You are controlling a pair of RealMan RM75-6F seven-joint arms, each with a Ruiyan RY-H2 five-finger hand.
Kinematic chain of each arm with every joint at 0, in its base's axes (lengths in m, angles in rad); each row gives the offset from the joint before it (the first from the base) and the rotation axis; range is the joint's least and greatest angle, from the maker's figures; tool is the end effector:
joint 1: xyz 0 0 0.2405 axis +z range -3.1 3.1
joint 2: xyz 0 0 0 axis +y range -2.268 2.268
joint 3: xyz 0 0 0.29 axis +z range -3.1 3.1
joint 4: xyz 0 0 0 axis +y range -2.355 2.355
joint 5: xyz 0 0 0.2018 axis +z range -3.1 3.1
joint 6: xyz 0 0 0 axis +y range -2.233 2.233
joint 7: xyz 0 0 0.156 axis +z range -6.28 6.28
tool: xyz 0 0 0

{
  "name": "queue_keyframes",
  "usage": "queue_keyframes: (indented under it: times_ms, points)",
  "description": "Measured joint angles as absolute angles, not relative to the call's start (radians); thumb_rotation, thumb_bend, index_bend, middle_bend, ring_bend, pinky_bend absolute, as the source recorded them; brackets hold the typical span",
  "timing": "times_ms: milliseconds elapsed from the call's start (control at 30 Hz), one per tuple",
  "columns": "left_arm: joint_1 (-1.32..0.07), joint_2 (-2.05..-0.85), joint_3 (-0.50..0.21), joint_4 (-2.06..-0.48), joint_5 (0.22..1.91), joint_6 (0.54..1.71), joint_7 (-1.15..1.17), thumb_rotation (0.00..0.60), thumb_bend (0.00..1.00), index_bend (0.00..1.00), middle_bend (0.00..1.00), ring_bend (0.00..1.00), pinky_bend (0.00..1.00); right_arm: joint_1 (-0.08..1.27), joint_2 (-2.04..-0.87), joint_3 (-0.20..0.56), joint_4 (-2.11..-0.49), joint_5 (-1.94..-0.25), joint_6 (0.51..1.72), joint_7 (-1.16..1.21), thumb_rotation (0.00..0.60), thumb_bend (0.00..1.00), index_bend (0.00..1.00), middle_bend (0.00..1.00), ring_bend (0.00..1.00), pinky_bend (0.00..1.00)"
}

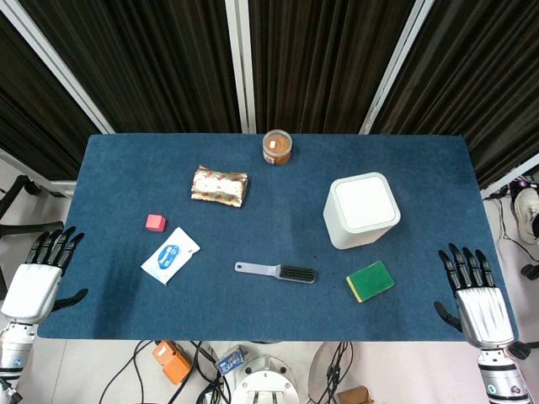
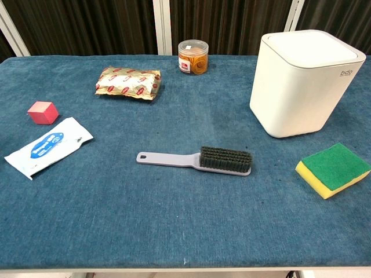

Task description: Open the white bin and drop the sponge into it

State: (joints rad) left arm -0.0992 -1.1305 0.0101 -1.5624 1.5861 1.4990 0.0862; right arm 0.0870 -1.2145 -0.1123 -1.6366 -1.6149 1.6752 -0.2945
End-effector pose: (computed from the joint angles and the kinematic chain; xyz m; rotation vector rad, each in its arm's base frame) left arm -0.3363 0.1877 0.1697 -1.5276 -0.7924 -0.8380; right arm -0.3112 -0.1610 0.1467 1.5022 -0.6987 0.8579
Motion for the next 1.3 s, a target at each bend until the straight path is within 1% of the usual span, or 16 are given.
queue_keyframes:
  times_ms: [133,233,367,467,600,733,800,900,1000,1033,1167,1233,1300]
  points:
    - [-0.101,-1.128,0.01,-1.561,1.586,1.494,0.081,0.6,0.09,0.0,0.0,0.0,0.0,0.091,-1.216,-0.102,-1.635,-1.628,1.657,-0.295,0.6,0.34,0.0,0.0,0.0,0.0]
    - [-0.109,-1.125,0.007,-1.562,1.584,1.482,0.078,0.6,0.09,0.0,0.0,0.0,0.0,0.109,-1.211,-0.088,-1.643,-1.628,1.62,-0.299,0.6,0.34,0.0,0.0,0.0,0.0]
    - [-0.117,-1.121,0.007,-1.562,1.59,1.474,0.076,0.6,0.09,0.0,0.0,0.0,0.0,0.159,-1.185,-0.053,-1.701,-1.61,1.534,-0.333,0.6,0.34,0.0,0.02,0.0,0.0]
    - [-0.119,-1.12,0.008,-1.562,1.587,1.466,0.076,0.6,0.09,0.0,0.0,0.0,0.0,0.208,-1.161,-0.015,-1.769,-1.578,1.457,-0.391,0.6,0.34,0.0,0.06,0.0,0.0]
    - [-0.119,-1.117,0.007,-1.562,1.586,1.469,0.071,0.6,0.09,0.0,0.0,0.0,0.0,0.283,-1.141,0.044,-1.849,-1.489,1.34,-0.484,0.6,0.34,0.0,0.11,0.0,0.0]
    - [-0.115,-1.116,0.008,-1.561,1.588,1.477,0.064,0.6,0.09,0.0,0.0,0.0,0.0,0.348,-1.14,0.091,-1.891,-1.372,1.244,-0.56,0.6,0.34,0.0,0.18,0.0,0.0]
    - [-0.114,-1.115,0.008,-1.561,1.588,1.478,0.063,0.6,0.09,0.0,0.0,0.0,0.0,0.382,-1.146,0.112,-1.901,-1.307,1.197,-0.593,0.6,0.34,0.0,0.19,0.0,0.0]
    - [-0.114,-1.115,0.008,-1.56,1.588,1.478,0.061,0.6,0.09,0.0,0.0,0.0,0.0,0.426,-1.16,0.13,-1.904,-1.232,1.133,-0.619,0.6,0.34,0.0,0.21,0.0,0.0]
    - [-0.114,-1.114,0.008,-1.559,1.59,1.481,0.057,0.6,0.09,0.0,0.0,0.0,0.0,0.454,-1.17,0.131,-1.897,-1.194,1.083,-0.617,0.6,0.34,0.0,0.3,0.01,0.0]
    - [-0.113,-1.114,0.007,-1.558,1.59,1.483,0.056,0.6,0.09,0.0,0.0,0.0,0.0,0.459,-1.171,0.128,-1.893,-1.19,1.075,-0.612,0.6,0.34,0.0,0.32,0.02,0.0]
    - [-0.112,-1.113,0.007,-1.558,1.591,1.485,0.053,0.6,0.09,0.0,0.0,0.0,0.0,0.459,-1.171,0.121,-1.888,-1.211,1.088,-0.59,0.6,0.34,0.0,0.32,0.03,0.0]
    - [-0.112,-1.114,0.008,-1.558,1.592,1.486,0.053,0.6,0.09,0.0,0.0,0.0,0.0,0.45,-1.167,0.12,-1.891,-1.249,1.115,-0.563,0.6,0.34,0.0,0.29,0.03,0.0]
    - [-0.111,-1.114,0.008,-1.558,1.593,1.488,0.054,0.6,0.09,0.0,0.0,0.0,0.0,0.437,-1.162,0.118,-1.893,-1.308,1.157,-0.532,0.6,0.34,0.0,0.24,0.02,0.0]
